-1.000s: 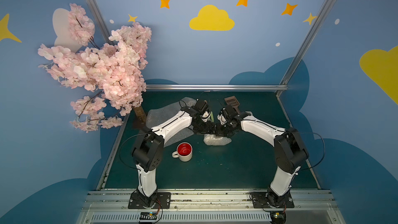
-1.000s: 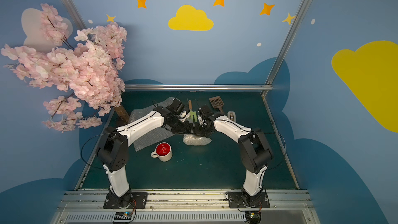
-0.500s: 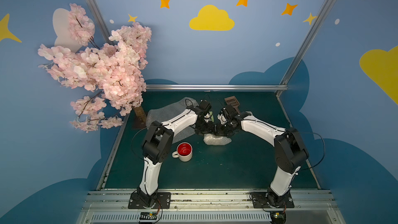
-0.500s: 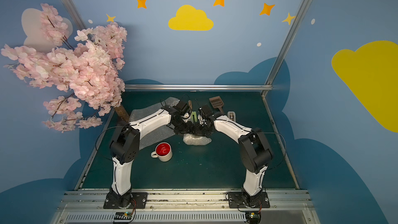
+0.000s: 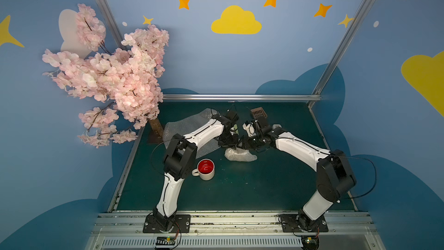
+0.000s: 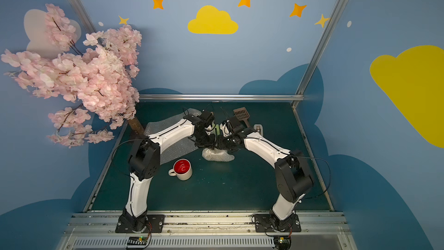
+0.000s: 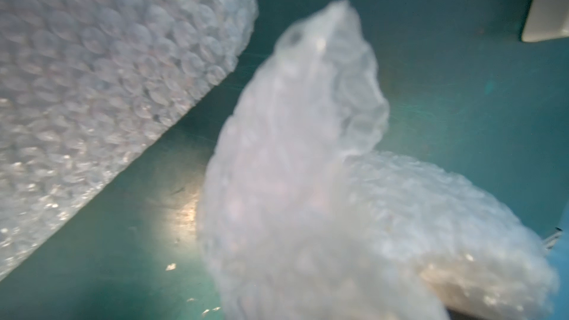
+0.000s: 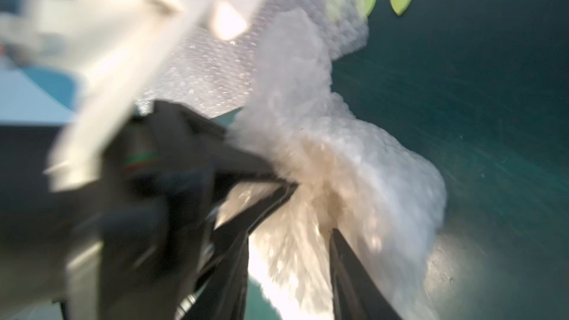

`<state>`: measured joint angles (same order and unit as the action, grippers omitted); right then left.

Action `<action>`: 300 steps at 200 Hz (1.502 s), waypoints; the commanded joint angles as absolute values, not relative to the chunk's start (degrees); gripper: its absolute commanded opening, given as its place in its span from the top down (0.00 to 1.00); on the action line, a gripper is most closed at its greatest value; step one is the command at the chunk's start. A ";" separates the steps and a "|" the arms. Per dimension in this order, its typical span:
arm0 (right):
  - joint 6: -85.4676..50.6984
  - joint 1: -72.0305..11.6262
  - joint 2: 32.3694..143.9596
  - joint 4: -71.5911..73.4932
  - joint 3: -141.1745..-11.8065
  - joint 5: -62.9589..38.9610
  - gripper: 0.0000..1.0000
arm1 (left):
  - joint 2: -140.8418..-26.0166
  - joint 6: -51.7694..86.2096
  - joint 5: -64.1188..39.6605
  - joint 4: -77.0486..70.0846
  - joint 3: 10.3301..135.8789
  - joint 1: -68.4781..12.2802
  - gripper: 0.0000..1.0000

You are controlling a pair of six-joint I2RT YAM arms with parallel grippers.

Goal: Wrap mugs in bubble wrap
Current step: Wrap the mug in bubble wrap, then tear off the tape using the Tape Cutter.

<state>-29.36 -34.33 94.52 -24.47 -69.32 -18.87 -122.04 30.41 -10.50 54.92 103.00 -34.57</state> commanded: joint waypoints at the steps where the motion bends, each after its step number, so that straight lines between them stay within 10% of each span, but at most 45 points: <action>1: -26.71 -32.88 89.14 -21.32 -67.42 -21.54 0.36 | -123.24 30.08 -7.99 59.71 105.84 -34.87 0.80; 96: -23.14 -18.37 69.05 -14.44 -49.07 -12.50 0.18 | -123.31 23.13 -10.54 60.24 106.68 -35.03 0.84; 205: -16.87 4.91 89.16 -19.65 -61.51 -29.51 0.29 | -123.58 21.20 -12.22 61.52 107.92 -36.03 0.83; 300: -10.72 6.86 101.86 -14.07 -64.91 -35.07 0.35 | -129.83 21.18 -4.75 69.71 117.39 -36.64 0.79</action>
